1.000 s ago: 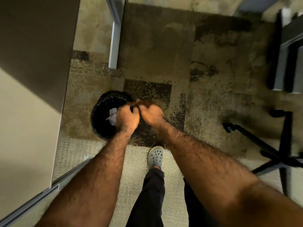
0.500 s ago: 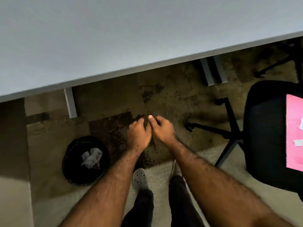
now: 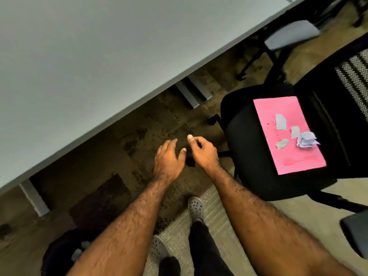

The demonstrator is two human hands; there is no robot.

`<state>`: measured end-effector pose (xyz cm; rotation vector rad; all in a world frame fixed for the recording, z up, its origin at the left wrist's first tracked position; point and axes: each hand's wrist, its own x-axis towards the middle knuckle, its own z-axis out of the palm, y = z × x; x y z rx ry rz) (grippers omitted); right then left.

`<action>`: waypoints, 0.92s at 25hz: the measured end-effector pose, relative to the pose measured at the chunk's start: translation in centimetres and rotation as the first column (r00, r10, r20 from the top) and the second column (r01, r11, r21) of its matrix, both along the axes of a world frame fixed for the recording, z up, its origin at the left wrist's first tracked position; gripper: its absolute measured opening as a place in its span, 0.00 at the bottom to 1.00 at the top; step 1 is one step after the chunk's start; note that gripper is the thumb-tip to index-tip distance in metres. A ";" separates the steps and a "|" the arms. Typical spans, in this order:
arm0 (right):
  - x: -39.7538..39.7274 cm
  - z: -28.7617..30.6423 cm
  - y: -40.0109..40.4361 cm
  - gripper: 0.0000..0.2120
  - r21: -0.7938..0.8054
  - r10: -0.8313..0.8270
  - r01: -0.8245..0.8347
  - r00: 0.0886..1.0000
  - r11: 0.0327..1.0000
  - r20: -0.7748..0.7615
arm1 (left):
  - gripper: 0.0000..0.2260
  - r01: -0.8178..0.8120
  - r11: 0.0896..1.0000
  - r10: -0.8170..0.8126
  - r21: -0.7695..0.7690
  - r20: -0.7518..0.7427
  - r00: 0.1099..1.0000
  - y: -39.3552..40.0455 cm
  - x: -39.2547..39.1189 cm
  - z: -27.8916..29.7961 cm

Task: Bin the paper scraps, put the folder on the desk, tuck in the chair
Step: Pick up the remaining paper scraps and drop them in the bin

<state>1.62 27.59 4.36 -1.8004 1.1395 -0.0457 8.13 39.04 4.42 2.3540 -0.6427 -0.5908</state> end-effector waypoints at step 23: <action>-20.2 -5.4 -33.3 0.39 -0.377 -0.496 0.359 0.781 0.854 -0.380 | 0.38 0.771 0.585 -0.811 0.250 0.181 0.557 -37.2 -12.3 -5.9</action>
